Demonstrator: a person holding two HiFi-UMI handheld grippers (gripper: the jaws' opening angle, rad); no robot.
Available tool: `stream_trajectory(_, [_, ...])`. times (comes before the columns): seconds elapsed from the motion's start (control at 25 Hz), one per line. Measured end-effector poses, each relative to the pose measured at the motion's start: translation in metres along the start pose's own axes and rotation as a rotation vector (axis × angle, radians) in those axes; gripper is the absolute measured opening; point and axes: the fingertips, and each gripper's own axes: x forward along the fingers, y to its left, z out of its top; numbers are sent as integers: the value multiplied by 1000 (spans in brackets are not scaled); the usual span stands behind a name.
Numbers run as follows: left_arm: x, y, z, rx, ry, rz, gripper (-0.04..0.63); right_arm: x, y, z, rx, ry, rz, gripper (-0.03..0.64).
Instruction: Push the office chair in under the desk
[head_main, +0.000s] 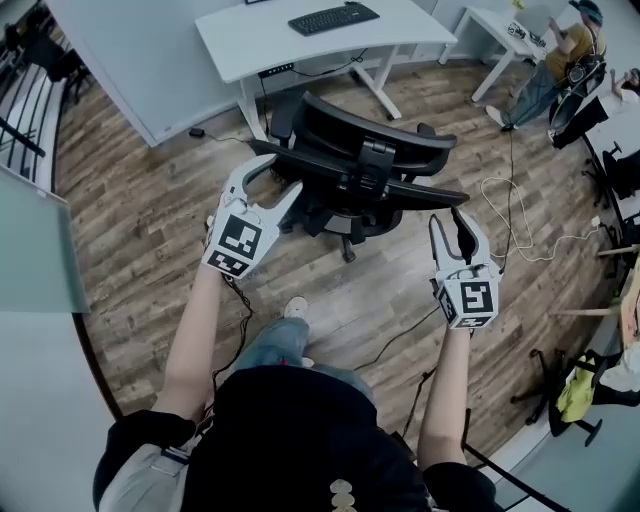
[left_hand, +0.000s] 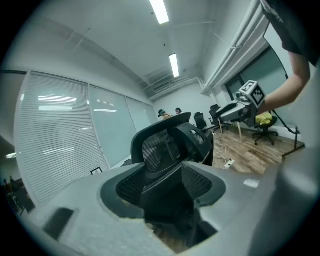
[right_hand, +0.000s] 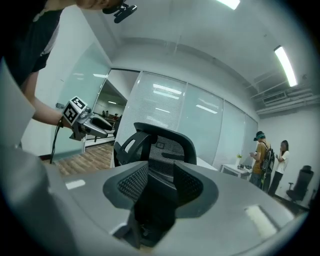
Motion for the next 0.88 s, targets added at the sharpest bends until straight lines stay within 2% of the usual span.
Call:
stream_trajectory(0.28, [46,10,-6,209,100,-173,239,43,-9,-5,-134,120,143,161])
stream_trajectory(0.52, [76,10,-8,347,155,-295,241,66,-15,-12,-258,213,266,172])
stream_trajectory(0.72, [87,-2,-16,439,217,-391,241,78,-7,-27,-356,294,406,181])
stream_trajectory(0.88, [90,-15,-21,486,251,-430,238,85,4,-41,-424,333,506,189])
